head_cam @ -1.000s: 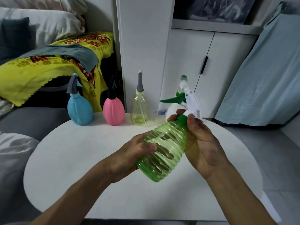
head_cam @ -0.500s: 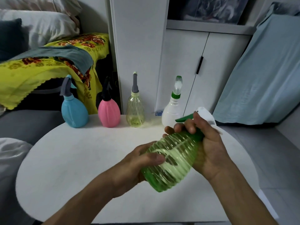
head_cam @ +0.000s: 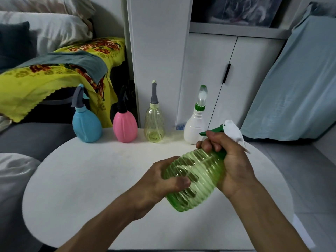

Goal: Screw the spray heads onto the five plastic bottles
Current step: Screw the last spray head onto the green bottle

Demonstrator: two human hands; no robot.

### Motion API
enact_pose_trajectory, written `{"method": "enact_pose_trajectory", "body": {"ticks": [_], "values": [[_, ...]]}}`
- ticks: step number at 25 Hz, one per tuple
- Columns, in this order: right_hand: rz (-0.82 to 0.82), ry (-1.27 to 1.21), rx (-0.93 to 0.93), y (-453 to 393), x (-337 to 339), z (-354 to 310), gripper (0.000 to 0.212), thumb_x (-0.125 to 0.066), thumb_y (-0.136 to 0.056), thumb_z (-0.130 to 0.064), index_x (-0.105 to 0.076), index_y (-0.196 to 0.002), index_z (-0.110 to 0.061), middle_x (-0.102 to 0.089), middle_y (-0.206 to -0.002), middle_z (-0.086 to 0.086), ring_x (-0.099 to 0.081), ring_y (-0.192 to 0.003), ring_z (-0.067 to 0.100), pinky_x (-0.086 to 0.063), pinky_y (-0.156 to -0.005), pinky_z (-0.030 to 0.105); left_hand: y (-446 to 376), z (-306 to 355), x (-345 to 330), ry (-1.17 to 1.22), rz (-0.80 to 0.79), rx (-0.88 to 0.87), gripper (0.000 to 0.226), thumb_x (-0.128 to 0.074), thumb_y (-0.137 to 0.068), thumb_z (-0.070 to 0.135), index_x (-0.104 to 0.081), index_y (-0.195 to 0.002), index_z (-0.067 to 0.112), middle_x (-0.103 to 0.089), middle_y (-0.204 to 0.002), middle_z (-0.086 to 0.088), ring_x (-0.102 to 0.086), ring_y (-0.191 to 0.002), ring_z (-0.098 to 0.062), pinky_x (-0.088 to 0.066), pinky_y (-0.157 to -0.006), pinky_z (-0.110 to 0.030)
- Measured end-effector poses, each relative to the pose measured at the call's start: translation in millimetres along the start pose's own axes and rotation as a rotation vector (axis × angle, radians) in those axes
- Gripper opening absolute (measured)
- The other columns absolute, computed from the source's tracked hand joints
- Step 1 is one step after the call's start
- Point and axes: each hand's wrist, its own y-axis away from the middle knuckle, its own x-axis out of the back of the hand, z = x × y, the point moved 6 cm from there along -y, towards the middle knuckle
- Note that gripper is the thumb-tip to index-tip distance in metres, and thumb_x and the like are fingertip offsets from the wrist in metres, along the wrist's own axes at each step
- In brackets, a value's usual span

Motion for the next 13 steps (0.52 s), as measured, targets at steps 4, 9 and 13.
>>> {"method": "enact_pose_trajectory", "body": {"ticks": [4, 9, 13], "values": [[0.009, 0.026, 0.028, -1, 4, -4, 0.033, -0.074, -0.062, -0.017, -0.047, -0.044, -0.016, -0.054, -0.048, 0.004, -0.062, -0.064, 0.02, -0.05, -0.077, 0.038, -2, 2, -3, -0.085, 0.042, -0.073, 0.053, -0.077, -0.069, 0.027, -0.064, -0.118, 0.01, -0.069, -0.11, -0.022, -0.068, -0.1, -0.032, -0.056, -0.088, -0.042], [-0.004, 0.269, 0.187, -3, 14, -11, 0.038, -0.072, -0.075, -0.01, -0.049, -0.045, -0.018, -0.058, -0.052, 0.007, -0.064, -0.065, 0.02, -0.052, -0.076, 0.036, -6, 2, -1, -0.463, 0.086, -0.128, 0.076, -0.085, -0.061, 0.046, -0.053, -0.13, 0.036, -0.061, -0.124, 0.011, -0.062, -0.113, -0.012, -0.055, -0.093, -0.034], [-0.098, 0.498, 0.317, 1, 4, -7, 0.035, -0.069, -0.078, -0.015, -0.056, -0.046, -0.022, -0.063, -0.056, 0.005, -0.061, -0.065, 0.02, -0.055, -0.073, 0.033, -6, -2, -8, -0.688, 0.144, -0.162, 0.086, -0.089, -0.053, 0.057, -0.035, -0.121, 0.06, -0.057, -0.117, 0.032, -0.059, -0.106, 0.007, -0.051, -0.081, -0.014]]}}
